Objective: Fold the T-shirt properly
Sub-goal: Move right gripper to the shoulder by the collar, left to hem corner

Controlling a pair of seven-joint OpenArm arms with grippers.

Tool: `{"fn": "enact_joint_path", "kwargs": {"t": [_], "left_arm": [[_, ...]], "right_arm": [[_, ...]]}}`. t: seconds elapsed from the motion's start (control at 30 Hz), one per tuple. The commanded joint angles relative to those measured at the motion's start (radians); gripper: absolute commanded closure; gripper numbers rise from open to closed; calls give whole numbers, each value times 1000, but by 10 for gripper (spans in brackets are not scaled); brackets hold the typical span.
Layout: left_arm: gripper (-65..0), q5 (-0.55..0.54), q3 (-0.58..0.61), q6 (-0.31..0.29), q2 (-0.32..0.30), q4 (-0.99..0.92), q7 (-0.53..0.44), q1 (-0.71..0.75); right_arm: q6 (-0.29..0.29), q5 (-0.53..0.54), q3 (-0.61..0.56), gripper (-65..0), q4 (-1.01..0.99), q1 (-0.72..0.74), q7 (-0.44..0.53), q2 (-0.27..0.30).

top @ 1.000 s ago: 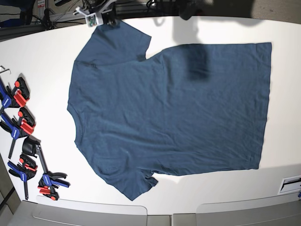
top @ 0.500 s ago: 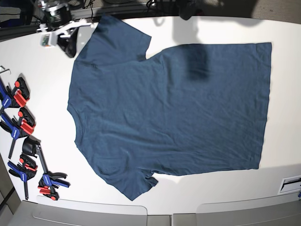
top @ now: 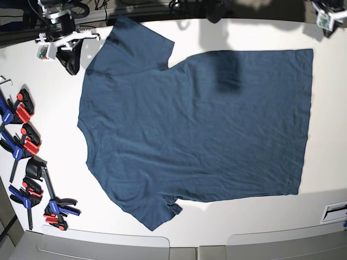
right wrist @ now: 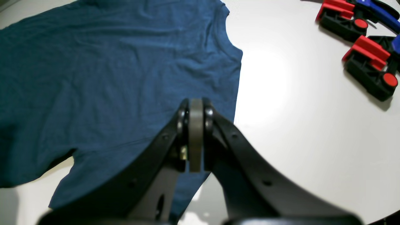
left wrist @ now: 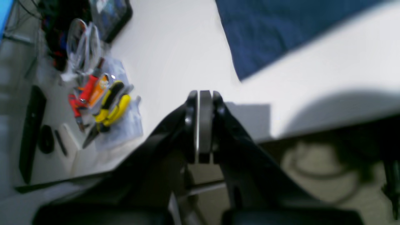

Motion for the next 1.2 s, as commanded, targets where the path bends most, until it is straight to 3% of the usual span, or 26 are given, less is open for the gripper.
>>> {"fn": "enact_joint_path", "kwargs": {"t": [0.0,0.23,0.4,0.57,0.7,0.8,0.97,1.03,1.17], "left_arm": [[0,-38,-28,-23,-6,12,-17,0],[0,-343,-145,-356,-6,10,-16,-79],[0,-476,-166,-586,-5,3,-14,-119],[0,-624,-166,-903,1,-69,16,-154],[0,-728,-166,-915,50,-163,55,-186],[0,-750,-166,-915,108,-214,55,-201],[0,-746,-166,-915,204,-232,52,-204],[0,-747,-166,-915,234,-232,51,-205],[-276,-747,-166,-915,270,-232,52,-221]], "right_arm": [[3,7,8,0,7,1,28,8],[3,11,8,0,-164,72,28,8],[23,146,8,0,-313,114,27,9],[239,289,10,0,-369,118,26,6],[346,360,10,0,-369,119,27,6],[351,369,13,0,-369,119,27,1],[350,295,101,0,-368,119,27,-66],[349,317,151,-67,-368,119,27,-93],[350,343,218,-177,-368,120,27,-111]]}}
